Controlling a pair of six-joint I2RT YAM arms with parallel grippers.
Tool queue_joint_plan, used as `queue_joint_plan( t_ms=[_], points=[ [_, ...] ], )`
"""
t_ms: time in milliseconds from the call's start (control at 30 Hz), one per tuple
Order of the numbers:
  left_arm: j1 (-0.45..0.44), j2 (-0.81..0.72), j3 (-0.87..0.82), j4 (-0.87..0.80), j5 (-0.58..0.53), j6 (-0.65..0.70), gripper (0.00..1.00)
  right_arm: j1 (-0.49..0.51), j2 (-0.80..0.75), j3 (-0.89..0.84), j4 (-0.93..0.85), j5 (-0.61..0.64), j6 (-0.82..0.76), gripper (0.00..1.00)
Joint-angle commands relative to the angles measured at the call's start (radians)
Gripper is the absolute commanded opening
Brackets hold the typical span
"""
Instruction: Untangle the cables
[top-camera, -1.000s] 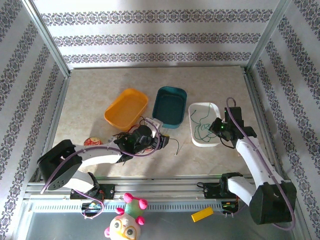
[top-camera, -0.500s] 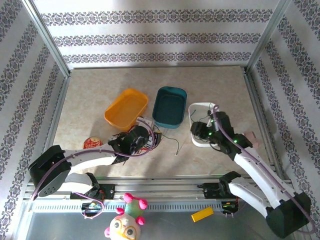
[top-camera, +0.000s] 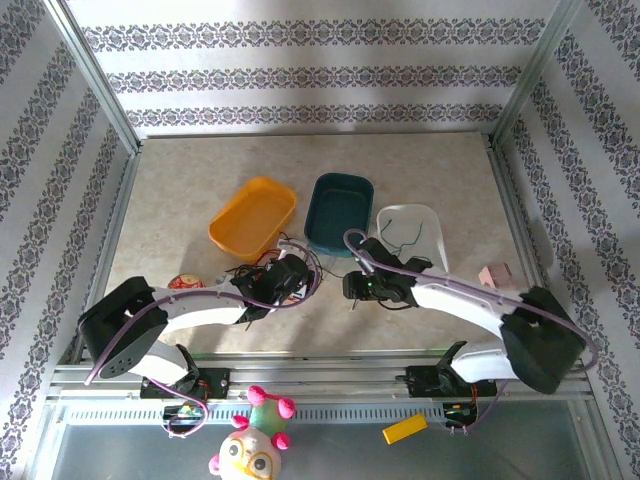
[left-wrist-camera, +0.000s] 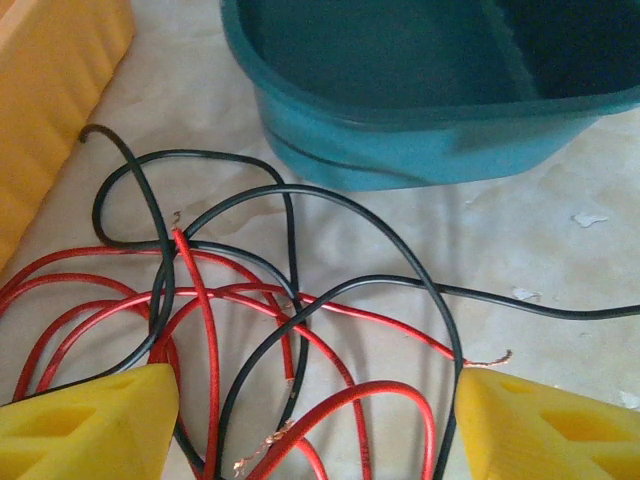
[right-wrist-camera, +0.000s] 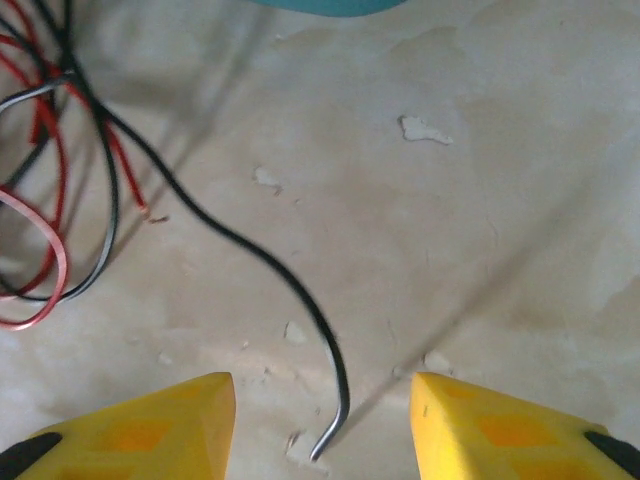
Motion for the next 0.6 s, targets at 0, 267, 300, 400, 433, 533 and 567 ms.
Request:
queue_joint_plan(
  t_ms=[0,267,300,400,433,533,567],
  points=[
    [0.000,0.013,0.032,-0.050,-0.038,-0.017,0.73,0.015,0.077,0.051,0.020,0.063,0.018,0.47],
    [0.027,0.054,0.037,-0.051,-0.021,-0.021,0.74,0.023,0.072,0.076,0.005,0.086,0.016,0.00],
    [0.033,0.062,0.037,-0.050,-0.017,-0.027,0.74,0.025,0.037,0.078,-0.009,0.099,0.013,0.00],
    [0.050,0.084,0.028,-0.047,-0.007,-0.048,0.71,0.024,-0.086,0.090,-0.055,0.137,0.003,0.00],
    [0.054,0.092,0.024,-0.043,-0.004,-0.052,0.70,0.025,-0.129,0.093,-0.065,0.145,-0.001,0.00],
    [0.057,0.119,0.016,-0.036,0.000,-0.059,0.66,0.024,-0.276,0.106,-0.088,0.168,-0.014,0.00],
    [0.057,0.130,0.013,-0.036,0.000,-0.063,0.64,0.024,-0.325,0.114,-0.094,0.175,-0.020,0.00]
  ],
)
